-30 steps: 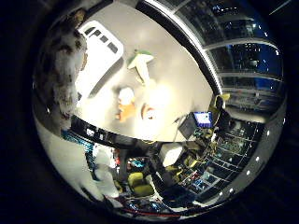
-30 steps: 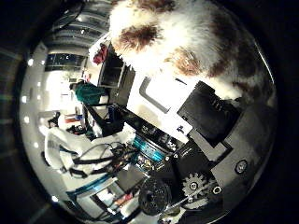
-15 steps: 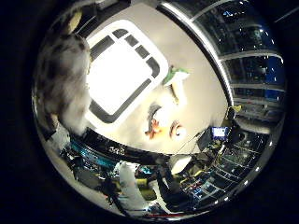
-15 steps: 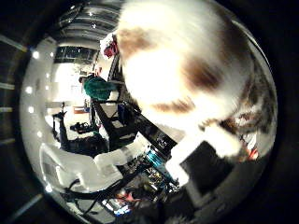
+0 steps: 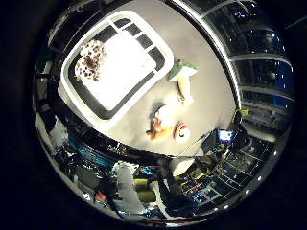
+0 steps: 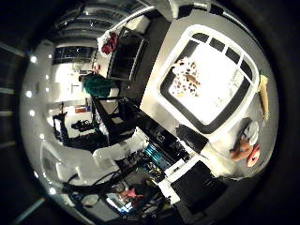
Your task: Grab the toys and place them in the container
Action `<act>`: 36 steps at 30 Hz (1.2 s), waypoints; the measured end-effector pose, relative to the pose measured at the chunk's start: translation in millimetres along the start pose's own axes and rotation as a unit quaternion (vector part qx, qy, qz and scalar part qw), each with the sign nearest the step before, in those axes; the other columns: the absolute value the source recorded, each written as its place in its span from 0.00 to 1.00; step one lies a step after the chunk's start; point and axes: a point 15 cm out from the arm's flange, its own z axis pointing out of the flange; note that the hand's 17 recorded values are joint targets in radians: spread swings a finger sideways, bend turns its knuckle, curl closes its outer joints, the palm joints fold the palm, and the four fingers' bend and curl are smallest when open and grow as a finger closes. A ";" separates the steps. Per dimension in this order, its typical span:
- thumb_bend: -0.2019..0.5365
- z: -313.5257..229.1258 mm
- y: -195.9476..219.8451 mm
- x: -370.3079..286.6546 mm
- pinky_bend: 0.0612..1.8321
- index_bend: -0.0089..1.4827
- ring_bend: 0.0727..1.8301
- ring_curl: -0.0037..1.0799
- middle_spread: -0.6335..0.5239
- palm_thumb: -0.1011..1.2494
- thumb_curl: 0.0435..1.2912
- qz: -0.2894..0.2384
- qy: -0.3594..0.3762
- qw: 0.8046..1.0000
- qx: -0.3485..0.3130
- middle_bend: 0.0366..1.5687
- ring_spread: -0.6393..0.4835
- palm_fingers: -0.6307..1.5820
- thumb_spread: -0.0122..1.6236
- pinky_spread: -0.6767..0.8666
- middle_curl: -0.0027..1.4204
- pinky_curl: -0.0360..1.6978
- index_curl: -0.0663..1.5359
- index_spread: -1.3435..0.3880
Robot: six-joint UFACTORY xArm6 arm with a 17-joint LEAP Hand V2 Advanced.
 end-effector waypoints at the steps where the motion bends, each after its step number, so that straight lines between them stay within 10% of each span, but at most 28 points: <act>1: 0.24 -1.1 7.0 9.6 0.25 0.12 0.12 0.25 0.55 0.68 0.23 0.007 -0.002 1.000 -0.004 0.10 0.71 0.31 0.62 0.71 0.25 0.15 0.26 0.51; 36: 0.23 141.4 339.2 408.4 0.18 0.11 0.08 0.25 0.61 0.57 0.21 0.215 0.081 0.966 -0.121 0.09 0.72 0.28 0.61 0.68 0.22 0.20 0.21 0.56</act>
